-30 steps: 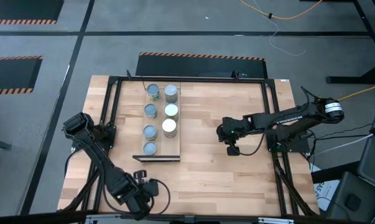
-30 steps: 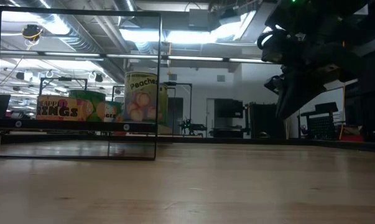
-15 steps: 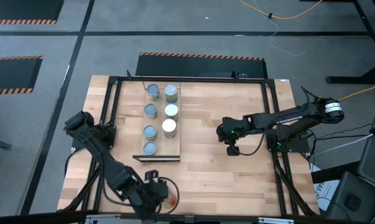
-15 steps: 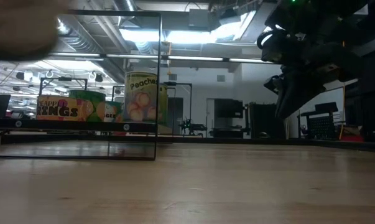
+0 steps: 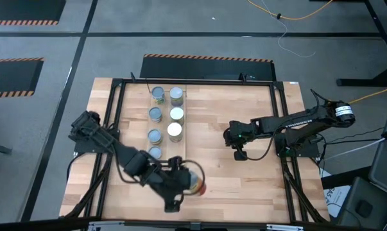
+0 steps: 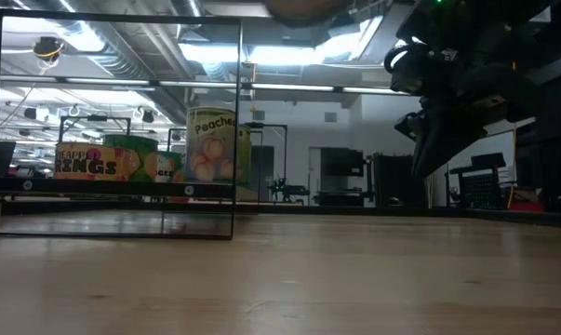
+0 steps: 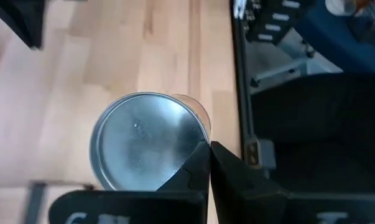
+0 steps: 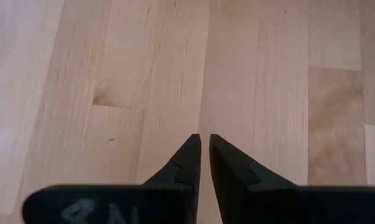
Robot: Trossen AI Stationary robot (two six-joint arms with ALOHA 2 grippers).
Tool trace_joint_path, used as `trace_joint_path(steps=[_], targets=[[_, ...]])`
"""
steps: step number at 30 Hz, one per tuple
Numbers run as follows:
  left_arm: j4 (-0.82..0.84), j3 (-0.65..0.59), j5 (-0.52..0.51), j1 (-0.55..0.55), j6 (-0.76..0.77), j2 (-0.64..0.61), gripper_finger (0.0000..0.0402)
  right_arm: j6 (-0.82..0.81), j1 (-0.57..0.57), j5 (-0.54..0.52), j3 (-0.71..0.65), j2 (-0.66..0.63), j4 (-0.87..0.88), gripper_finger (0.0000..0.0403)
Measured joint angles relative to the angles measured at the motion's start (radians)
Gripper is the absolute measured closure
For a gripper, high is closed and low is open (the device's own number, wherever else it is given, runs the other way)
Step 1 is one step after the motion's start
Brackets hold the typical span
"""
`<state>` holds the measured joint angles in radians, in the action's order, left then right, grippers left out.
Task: Pick and place cans onto a shelf
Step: Put the large canned pineapples on the shelf
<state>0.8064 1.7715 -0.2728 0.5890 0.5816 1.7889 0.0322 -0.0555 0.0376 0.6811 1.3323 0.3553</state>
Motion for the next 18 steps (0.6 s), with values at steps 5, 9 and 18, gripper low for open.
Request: trace_joint_path(steps=[5, 9, 18], targets=[[-0.014, 0.019, 0.000, -0.073, -0.062, 0.000, 0.0401, 0.001, 0.000, 0.000, 0.000, 0.000, 0.000, 0.0363], [-0.013, 0.020, 0.002, -0.125, -0.069, 0.000, 0.0401, 0.002, 0.000, 0.000, 0.000, 0.000, 0.000, 0.0363], [0.018, 0.020, 0.002, -0.226, -0.121, 0.000, 0.0401, 0.002, 0.000, 0.000, 0.000, 0.000, 0.000, 0.0363]])
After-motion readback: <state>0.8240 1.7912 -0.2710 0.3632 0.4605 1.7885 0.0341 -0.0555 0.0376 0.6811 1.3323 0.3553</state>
